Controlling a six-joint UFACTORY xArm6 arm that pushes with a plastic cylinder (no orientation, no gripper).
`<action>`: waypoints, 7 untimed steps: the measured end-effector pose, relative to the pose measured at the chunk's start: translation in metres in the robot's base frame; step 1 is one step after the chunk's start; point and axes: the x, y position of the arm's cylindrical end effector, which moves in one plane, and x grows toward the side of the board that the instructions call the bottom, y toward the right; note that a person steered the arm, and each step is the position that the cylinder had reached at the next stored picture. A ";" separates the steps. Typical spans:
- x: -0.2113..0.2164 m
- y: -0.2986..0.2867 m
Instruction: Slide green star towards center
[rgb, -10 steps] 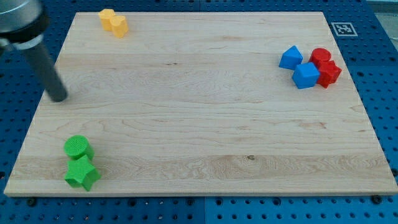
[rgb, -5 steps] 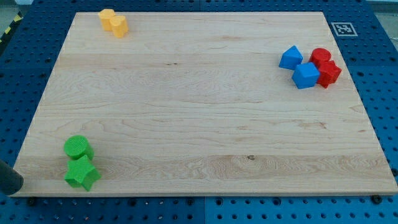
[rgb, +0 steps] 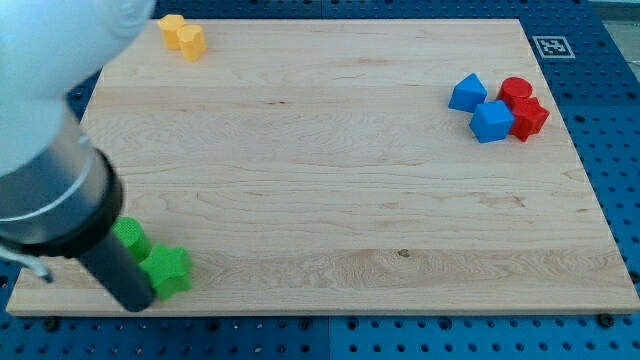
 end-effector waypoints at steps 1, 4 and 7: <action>-0.009 0.019; -0.081 0.058; -0.135 0.179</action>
